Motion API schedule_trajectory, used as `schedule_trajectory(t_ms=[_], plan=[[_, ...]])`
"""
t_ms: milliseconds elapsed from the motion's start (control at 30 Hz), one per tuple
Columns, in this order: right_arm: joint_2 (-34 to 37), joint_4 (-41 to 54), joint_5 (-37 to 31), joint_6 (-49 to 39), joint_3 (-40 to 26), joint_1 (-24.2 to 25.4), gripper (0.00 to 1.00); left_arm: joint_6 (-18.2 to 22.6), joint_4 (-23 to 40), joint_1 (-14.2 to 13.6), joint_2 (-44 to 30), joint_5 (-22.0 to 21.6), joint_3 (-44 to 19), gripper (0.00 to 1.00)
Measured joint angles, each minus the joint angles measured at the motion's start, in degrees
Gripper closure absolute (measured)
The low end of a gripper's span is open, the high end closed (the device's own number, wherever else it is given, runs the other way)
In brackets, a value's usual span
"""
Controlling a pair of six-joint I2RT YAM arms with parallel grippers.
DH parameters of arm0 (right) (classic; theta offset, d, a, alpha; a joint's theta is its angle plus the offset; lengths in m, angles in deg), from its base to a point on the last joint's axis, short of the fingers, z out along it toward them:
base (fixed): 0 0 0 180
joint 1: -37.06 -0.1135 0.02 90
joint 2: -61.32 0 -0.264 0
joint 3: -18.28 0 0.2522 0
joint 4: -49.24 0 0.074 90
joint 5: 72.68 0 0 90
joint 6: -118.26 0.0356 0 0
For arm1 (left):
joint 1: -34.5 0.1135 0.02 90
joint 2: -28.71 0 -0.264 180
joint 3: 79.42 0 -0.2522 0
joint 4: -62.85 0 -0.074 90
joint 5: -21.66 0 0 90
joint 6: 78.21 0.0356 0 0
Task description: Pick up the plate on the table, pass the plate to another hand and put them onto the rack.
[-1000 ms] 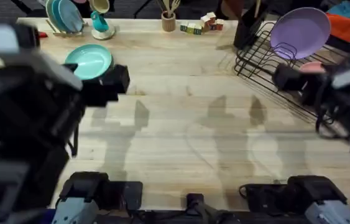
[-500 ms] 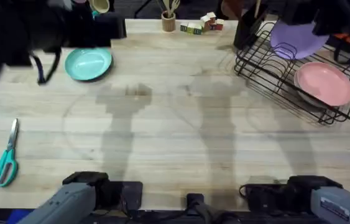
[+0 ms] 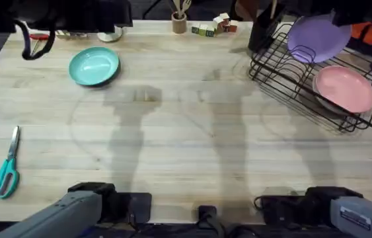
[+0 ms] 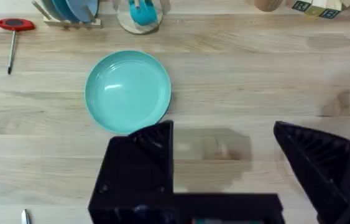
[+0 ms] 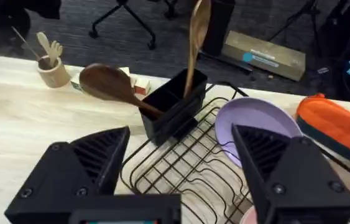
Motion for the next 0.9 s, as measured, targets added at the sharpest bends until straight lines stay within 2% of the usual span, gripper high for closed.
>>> schedule_trajectory(t_ms=[233,367,467,633,767,900], plan=[[0.00,5.80,0.22,2.65,-0.09,0.00,0.006,0.00,0.00,0.29,0.00,-1.40,0.00,0.007],[0.00,6.99,0.35,4.53,-0.09,0.00,0.006,0.02,0.20,2.44,0.00,-1.31,0.00,0.009],[0.00,7.20,0.36,5.33,-0.09,0.00,0.007,0.02,0.85,5.68,-0.02,-0.52,0.00,0.009],[0.00,7.39,0.35,5.96,-0.09,0.00,0.006,0.00,1.05,13.06,-0.65,0.94,0.00,0.010],[0.00,8.64,0.35,6.06,-0.09,0.00,0.006,0.00,1.05,18.57,-3.43,1.55,-0.02,0.008],[0.00,9.55,0.36,6.07,-0.10,0.00,0.006,0.00,0.76,22.92,-7.53,1.78,-0.02,0.009]])
